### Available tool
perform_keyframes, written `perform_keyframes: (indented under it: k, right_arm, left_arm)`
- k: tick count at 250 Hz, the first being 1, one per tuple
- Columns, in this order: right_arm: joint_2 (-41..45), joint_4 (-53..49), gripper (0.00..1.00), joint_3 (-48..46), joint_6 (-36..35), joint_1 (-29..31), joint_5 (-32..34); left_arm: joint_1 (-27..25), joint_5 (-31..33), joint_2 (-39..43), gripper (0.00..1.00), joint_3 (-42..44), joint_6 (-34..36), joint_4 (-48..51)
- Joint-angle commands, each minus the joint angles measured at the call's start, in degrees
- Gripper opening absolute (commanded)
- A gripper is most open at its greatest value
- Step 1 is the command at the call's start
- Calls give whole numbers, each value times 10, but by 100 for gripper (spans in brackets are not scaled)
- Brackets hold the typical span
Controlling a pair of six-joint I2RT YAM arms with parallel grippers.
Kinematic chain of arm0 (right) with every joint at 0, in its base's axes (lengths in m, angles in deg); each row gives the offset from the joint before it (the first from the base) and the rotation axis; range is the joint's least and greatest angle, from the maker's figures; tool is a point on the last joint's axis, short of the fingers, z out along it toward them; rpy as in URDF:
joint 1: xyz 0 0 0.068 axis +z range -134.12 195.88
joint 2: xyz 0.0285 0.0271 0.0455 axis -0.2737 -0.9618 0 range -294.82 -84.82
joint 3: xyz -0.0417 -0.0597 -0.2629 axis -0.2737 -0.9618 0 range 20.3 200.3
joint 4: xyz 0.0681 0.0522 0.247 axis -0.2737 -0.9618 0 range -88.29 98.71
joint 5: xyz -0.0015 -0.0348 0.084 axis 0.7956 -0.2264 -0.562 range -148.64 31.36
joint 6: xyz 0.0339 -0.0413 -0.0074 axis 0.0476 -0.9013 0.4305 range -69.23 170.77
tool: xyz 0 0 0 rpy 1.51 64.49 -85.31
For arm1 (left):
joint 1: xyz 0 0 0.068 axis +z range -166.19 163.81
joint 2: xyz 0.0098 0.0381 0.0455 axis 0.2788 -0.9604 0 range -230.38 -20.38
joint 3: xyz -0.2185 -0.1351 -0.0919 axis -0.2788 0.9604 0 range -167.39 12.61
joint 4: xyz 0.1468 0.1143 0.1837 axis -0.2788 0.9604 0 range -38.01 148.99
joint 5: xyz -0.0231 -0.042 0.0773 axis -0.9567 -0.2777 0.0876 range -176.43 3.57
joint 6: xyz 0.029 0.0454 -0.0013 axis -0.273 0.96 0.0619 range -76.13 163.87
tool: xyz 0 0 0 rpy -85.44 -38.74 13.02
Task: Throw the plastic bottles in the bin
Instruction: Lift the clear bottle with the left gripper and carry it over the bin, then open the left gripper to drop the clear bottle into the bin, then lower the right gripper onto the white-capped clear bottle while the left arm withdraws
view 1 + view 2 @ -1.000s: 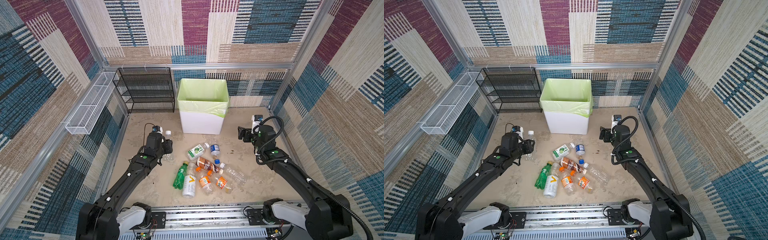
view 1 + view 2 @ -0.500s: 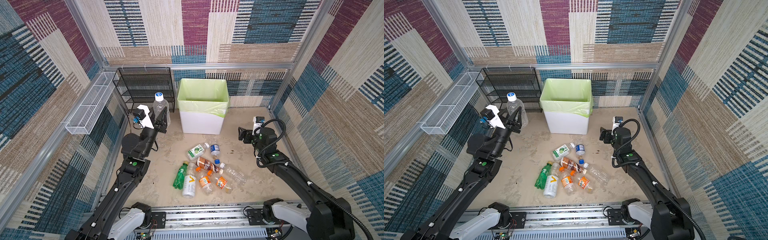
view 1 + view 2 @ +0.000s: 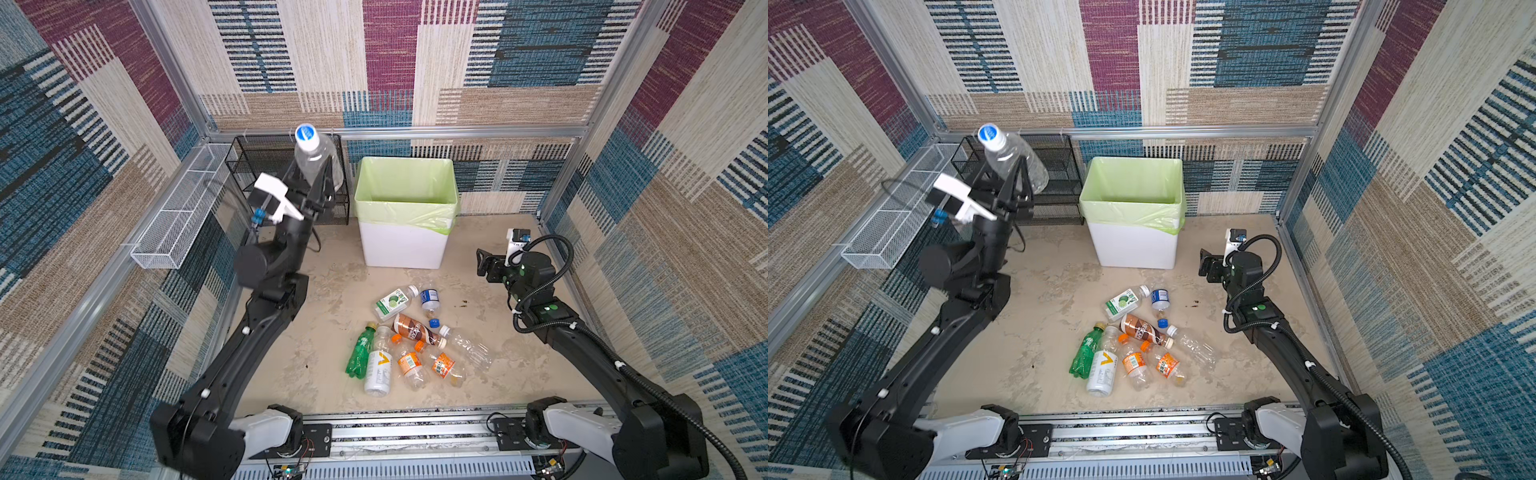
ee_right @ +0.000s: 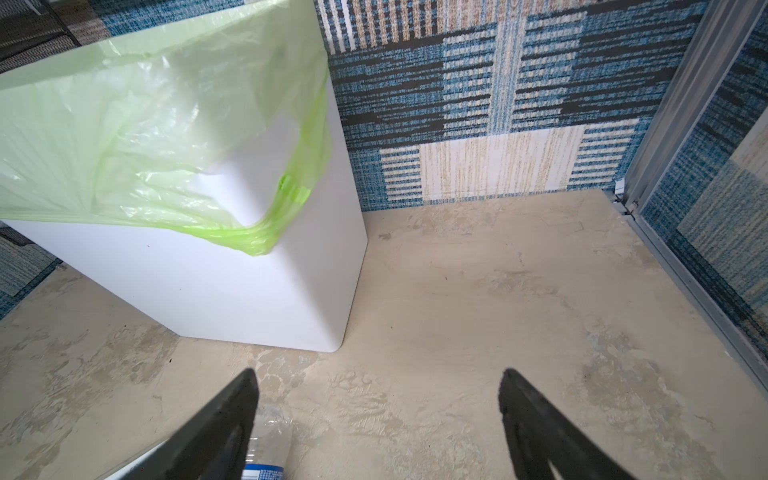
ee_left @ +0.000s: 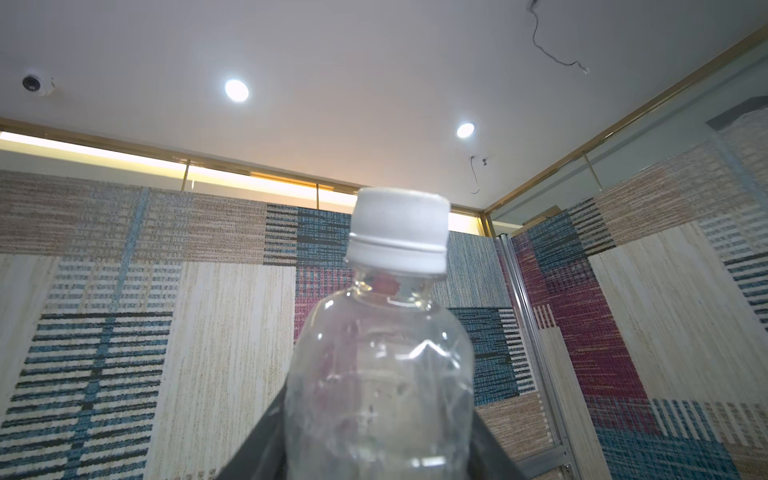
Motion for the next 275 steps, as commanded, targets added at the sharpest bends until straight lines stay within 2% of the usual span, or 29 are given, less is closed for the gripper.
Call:
perform_keyframes:
  k: [1,12,21,31,40,76,116,143,170,223,275]
  right_arm:
    - [-9,17,90,9,13,0,-15]
    - [-11,9,90,12,16,0,-18]
    - [-10,2,90,13,16,0,-19]
    - [-7,-3,91,11,16,0,-18]
    - [-1,-4,91,6,14,0,-14]
    - [11,-18,92,1,1,0,-1]
    - [1,-21,92,6,1,0,-13]
    - [-9,-38,92,11,1,1,-39]
    - [-18,-84,92,15,-12,1,-63]
    - [-11,-208,92,16,-19,12,-133]
    - [45,-340,92,15,38,44,-172]
  left_arm:
    - [-3,-2,-125,58,-223,-57,326]
    - [-7,-12,-195,63,-347,-52,465]
    - [-10,-14,-239,69,-417,-54,536]
    - [-10,-24,-268,74,-454,-56,572]
    - [-10,-24,-273,78,-450,-58,569]
    - [-10,10,-221,87,-348,-50,472]
    - [-11,15,-182,89,-312,-30,474]
    - [-8,36,-132,89,-252,-11,476]
    - [6,47,-77,88,-175,-1,505]
    - [64,35,10,87,-36,-11,615]
    - [98,36,81,87,113,-8,666]
